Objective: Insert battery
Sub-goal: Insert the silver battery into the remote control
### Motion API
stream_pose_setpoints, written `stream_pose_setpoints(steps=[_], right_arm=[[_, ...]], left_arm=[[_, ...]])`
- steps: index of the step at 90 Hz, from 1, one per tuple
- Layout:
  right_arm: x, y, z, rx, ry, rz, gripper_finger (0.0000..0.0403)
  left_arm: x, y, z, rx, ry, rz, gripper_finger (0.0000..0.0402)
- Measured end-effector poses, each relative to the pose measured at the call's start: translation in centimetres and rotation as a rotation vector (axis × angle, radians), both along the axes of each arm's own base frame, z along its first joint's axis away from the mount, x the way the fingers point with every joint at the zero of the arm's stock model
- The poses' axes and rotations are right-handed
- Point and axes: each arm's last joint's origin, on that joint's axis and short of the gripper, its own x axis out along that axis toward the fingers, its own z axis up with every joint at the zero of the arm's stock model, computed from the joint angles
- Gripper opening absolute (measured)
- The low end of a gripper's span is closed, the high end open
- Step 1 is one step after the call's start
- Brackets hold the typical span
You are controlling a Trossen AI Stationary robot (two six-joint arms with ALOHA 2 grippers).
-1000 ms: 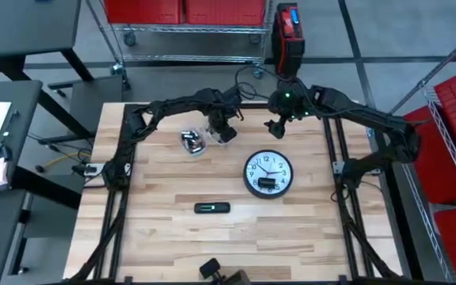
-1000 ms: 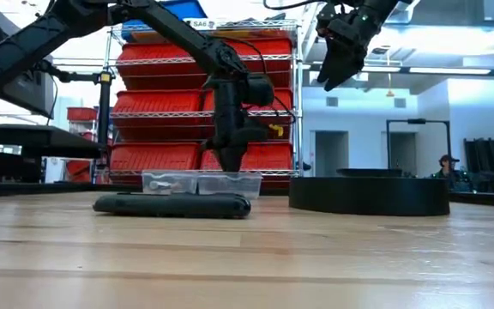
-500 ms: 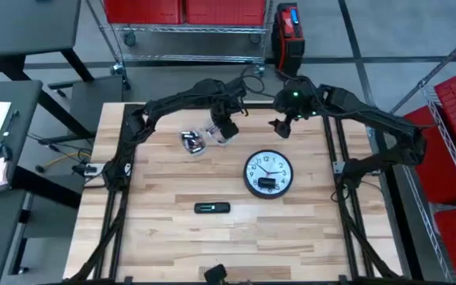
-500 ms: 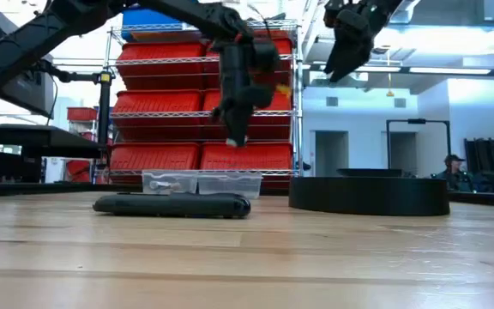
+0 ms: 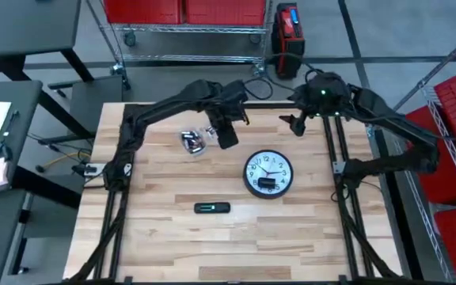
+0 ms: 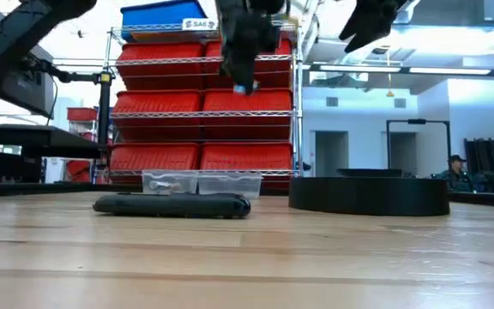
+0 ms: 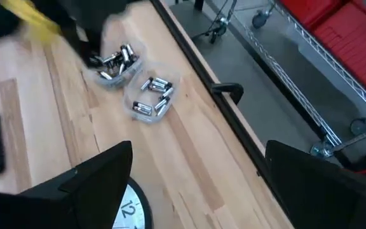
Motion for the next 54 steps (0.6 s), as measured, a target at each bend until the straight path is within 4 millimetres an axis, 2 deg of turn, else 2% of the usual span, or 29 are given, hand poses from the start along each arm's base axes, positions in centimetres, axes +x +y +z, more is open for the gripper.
stream_pose_setpoints(steps=[18,27,41,54], right_arm=[[0.1,0.5,0.0,0.116,-0.056,0.07,0.0348],[0.3,0.9,0.0,0.174,-0.08,0.092,0.0348],[0.9,2.1,0.1,0.23,-0.104,0.114,0.0348],[2.4,3.6,-0.1,0.274,-0.198,0.163,0.0348]], left_arm=[[-1.4,-3.9,3.7,0.011,-0.126,-0.046,0.0013],[-1.9,-5.7,4.7,0.012,-0.155,-0.071,0.0013],[-2.7,-7.3,5.8,0.047,-0.182,-0.089,0.0013],[-3.8,-8.7,7.3,0.058,-0.226,-0.134,0.0013]])
